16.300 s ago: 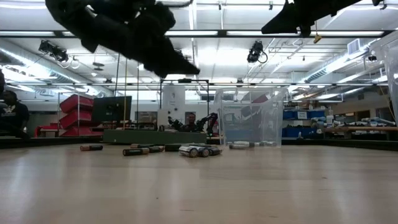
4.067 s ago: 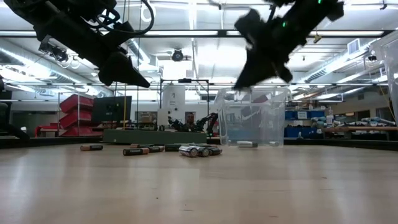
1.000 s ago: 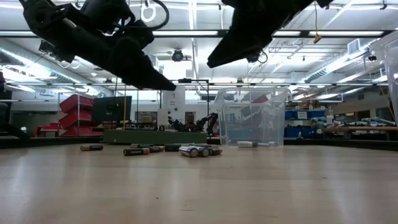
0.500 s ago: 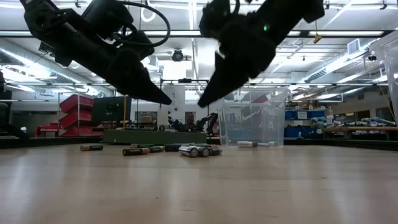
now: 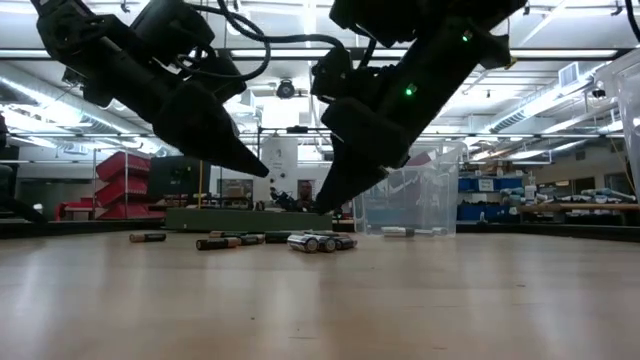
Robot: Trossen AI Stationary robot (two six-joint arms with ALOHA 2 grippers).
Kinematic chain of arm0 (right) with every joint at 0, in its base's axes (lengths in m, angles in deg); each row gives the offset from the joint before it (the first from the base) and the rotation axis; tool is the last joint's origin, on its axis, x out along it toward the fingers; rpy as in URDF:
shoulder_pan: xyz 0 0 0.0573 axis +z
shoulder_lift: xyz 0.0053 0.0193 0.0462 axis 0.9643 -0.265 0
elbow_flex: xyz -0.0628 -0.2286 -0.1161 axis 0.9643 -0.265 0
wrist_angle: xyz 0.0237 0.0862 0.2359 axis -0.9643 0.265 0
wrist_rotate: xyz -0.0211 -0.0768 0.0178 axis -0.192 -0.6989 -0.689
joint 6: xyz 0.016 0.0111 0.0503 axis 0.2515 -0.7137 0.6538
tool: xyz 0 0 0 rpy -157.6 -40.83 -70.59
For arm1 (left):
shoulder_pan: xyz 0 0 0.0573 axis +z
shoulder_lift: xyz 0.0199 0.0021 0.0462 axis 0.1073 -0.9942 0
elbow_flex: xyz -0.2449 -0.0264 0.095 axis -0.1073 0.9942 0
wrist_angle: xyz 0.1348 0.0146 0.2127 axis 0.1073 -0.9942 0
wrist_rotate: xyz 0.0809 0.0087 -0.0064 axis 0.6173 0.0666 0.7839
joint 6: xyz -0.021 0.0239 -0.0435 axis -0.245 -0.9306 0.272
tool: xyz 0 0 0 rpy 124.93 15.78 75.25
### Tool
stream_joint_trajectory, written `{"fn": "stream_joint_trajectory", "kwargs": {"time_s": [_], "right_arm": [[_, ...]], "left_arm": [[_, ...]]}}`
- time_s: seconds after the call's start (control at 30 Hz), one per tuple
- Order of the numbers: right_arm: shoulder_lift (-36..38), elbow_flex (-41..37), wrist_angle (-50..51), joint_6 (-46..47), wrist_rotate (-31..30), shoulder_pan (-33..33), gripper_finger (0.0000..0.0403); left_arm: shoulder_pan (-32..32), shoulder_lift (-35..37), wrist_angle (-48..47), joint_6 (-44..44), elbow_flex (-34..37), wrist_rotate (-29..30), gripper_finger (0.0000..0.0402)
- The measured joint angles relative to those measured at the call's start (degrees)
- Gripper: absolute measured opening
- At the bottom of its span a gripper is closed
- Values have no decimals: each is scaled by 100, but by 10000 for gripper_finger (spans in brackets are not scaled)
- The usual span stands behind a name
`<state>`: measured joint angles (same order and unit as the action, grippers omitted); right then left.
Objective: Sort batteries
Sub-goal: Put the silver battery into the top transparent bin
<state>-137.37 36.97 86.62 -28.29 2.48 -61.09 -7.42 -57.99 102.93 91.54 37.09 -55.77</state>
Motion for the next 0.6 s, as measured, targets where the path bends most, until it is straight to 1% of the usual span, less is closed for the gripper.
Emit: {"fn": "stream_joint_trajectory", "kwargs": {"time_s": [0.07,0.37,0.6], "right_arm": [[-27,0,-138,57,8,11,122],[-27,-53,-111,434,11,54,143],[-23,-291,-116,705,12,66,144]], "left_arm": [[-6,0,-78,16,-2,2,1],[-67,-2,-111,7,0,2,1],[-78,-2,-107,10,0,2,1]]}}
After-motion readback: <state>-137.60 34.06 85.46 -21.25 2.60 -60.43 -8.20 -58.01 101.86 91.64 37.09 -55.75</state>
